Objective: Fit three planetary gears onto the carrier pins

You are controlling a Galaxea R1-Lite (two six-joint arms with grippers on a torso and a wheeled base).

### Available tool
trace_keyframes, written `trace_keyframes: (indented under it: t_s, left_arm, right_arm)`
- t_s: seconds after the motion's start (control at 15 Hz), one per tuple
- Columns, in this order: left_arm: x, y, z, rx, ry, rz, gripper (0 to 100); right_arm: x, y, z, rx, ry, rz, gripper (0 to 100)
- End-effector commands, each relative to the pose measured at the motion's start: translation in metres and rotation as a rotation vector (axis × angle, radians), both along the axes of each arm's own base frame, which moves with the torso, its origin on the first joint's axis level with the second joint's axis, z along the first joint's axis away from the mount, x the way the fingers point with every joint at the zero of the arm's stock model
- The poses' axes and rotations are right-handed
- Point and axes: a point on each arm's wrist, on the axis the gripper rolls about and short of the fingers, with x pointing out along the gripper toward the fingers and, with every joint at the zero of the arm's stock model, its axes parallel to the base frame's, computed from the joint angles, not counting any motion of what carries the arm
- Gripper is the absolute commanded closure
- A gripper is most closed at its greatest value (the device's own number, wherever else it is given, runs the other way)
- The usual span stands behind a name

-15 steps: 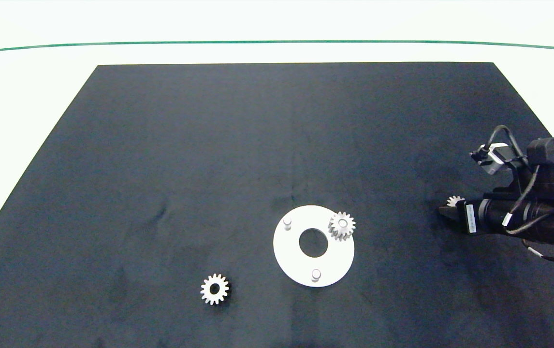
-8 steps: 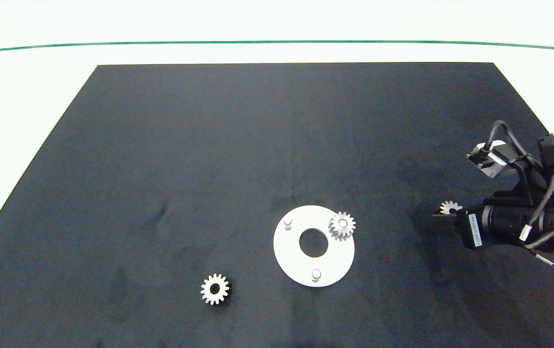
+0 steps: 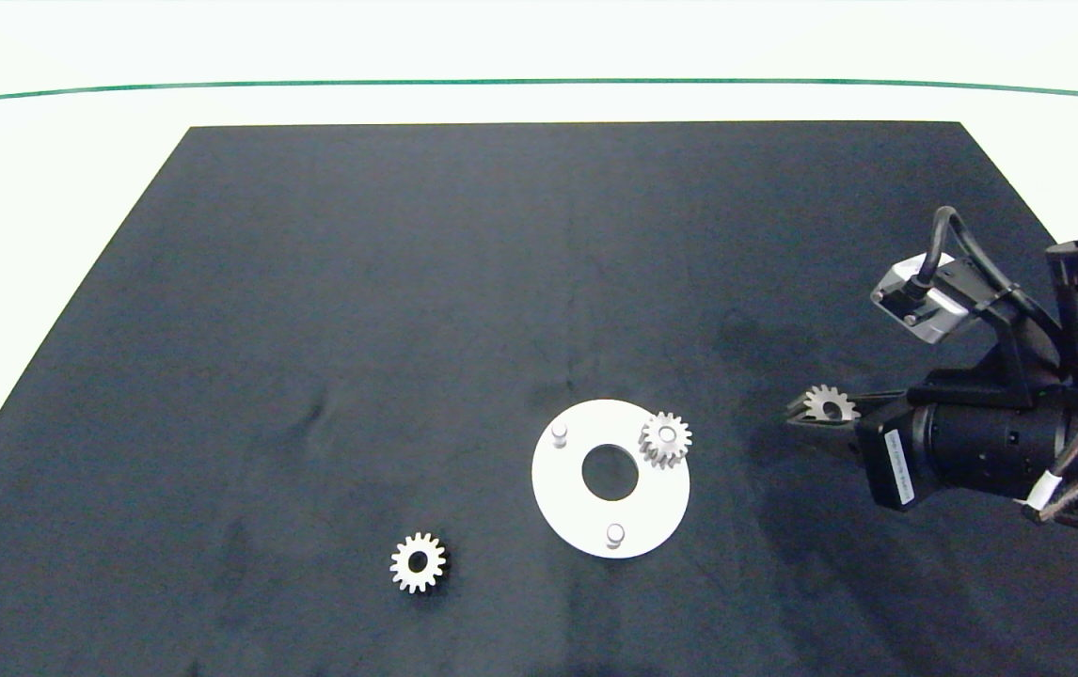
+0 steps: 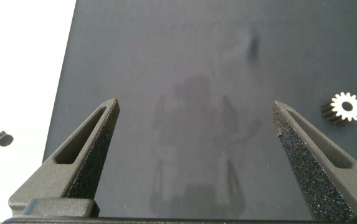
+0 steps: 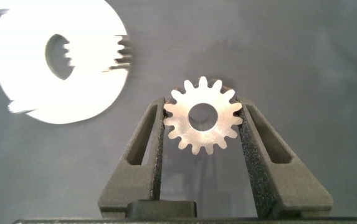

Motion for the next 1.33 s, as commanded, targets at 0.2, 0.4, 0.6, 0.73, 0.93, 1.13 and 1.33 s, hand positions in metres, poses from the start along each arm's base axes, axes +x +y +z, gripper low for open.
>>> trace_keyframes:
  t_s: [0.2,0.4,0.6,0.73,0.93,1.13,1.33]
  left_arm:
    - [-0.004,0.000,-0.001,-0.003,-0.020,0.006,0]
    - [-0.006,0.000,0.002,-0.003,-0.036,0.007,0]
    - [-0.007,0.000,0.003,-0.003,-0.045,0.009,0]
    - [-0.008,0.000,0.003,-0.003,-0.045,0.009,0]
    - [-0.008,0.000,0.002,-0.003,-0.043,0.009,0]
    - [-0.008,0.000,0.001,-0.003,-0.042,0.007,0]
    - [-0.008,0.000,-0.001,-0.003,-0.040,0.006,0]
  right_arm:
    - [-0.010,0.029,-0.006,-0.060,0.002,0.150,75]
    - [-0.018,0.047,-0.012,-0.078,0.021,0.231,75]
    - [-0.022,0.064,-0.021,-0.103,0.043,0.297,75]
    - [-0.025,0.074,-0.026,-0.121,0.052,0.327,75]
    - [-0.023,0.088,-0.033,-0.147,0.066,0.344,75]
    - [-0.021,0.103,-0.037,-0.168,0.067,0.356,75]
    - [-0.020,0.113,-0.044,-0.182,0.081,0.373,75]
